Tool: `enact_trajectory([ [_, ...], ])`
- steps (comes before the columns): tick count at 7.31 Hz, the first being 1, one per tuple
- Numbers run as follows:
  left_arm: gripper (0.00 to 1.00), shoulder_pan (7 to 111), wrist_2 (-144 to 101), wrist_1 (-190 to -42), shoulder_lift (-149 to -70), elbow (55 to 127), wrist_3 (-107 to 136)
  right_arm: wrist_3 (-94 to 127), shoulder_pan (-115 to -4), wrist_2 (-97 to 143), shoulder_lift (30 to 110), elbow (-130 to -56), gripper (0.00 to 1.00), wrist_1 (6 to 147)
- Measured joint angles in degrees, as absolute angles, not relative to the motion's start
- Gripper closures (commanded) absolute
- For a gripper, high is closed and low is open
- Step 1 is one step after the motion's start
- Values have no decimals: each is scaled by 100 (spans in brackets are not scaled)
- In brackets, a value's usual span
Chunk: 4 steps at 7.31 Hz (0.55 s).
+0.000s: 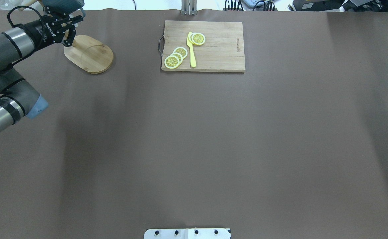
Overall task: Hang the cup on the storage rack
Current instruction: 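Open the left gripper to release the mug handle on the peg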
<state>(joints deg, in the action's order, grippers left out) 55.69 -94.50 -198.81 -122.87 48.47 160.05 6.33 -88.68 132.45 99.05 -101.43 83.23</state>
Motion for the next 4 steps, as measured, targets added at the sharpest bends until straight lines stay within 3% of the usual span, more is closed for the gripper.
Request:
enact_trajectory([
  [2,60,5544,-9398,-19879,-12287,4827,15999,633,-8868,13245,9905,-10148,0,8323],
  [3,8,5502,-9325,-19875,-12287,4811,15992,633,-8868,13245,9905,-10150,0,8323],
  [4,1,5452,-9256,-19873,-12287,4804,15962,633,-8868,13245,9905,-10151,0,8323],
])
